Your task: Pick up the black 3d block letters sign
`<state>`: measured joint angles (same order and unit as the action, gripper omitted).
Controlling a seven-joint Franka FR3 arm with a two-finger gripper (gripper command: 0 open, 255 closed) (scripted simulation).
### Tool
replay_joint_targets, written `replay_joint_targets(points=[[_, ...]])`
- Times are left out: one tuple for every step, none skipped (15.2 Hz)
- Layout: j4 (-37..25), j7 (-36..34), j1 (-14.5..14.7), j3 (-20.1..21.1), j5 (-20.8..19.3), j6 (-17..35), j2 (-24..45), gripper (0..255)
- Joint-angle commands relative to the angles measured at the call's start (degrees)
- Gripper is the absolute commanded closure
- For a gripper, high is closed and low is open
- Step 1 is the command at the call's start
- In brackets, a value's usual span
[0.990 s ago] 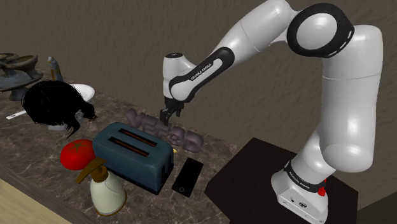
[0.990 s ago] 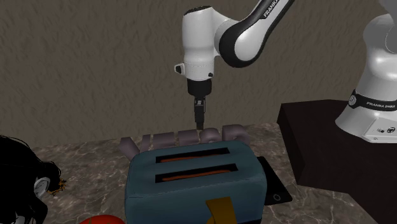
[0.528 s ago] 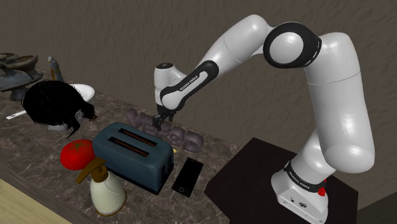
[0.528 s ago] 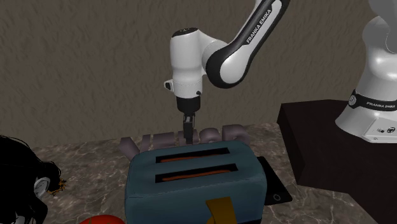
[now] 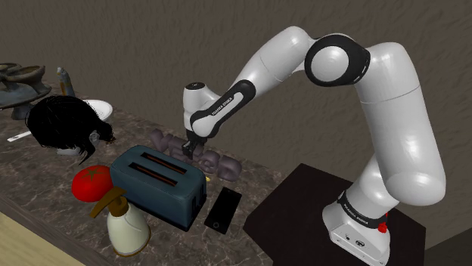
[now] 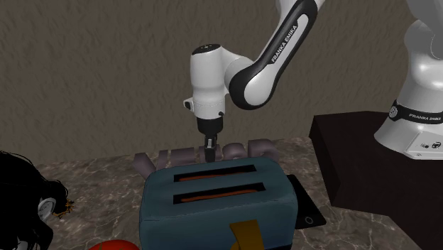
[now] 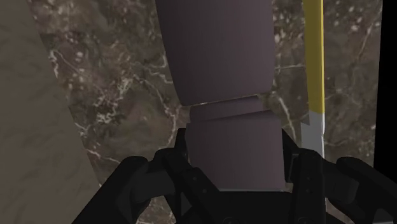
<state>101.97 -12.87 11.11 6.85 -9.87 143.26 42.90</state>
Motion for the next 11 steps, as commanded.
replay_joint_targets(points=[[0.03, 0.0, -0.02, -0.03, -0.01, 0.03, 0.04, 255], [0.06, 0.0, -0.02, -0.03, -0.01, 0.05, 0.02, 255], [0.08, 0.0, -0.03, -0.03, -0.01, 0.07, 0.02, 255], [0.1, 0.0, -0.03, -0.03, -0.01, 0.08, 0.02, 255], [0.1, -0.01, -0.02, -0.03, -0.01, 0.08, 0.01, 255], [0.04, 0.0, -0.02, -0.03, -0.01, 0.05, 0.04, 255], [0.01, 0.01, -0.02, -0.03, 0.0, 0.02, 0.05, 255], [-0.02, -0.02, 0.0, -0.03, -0.01, 0.02, 0.08, 255], [0.2, 0.04, -0.07, 0.07, 0.08, -0.41, -0.57, 255], [0.41, 0.1, -0.14, 0.16, 0.16, -0.84, -1.21, 255], [0.6, 0.17, -0.21, 0.26, 0.26, -1.28, -1.84, 255]])
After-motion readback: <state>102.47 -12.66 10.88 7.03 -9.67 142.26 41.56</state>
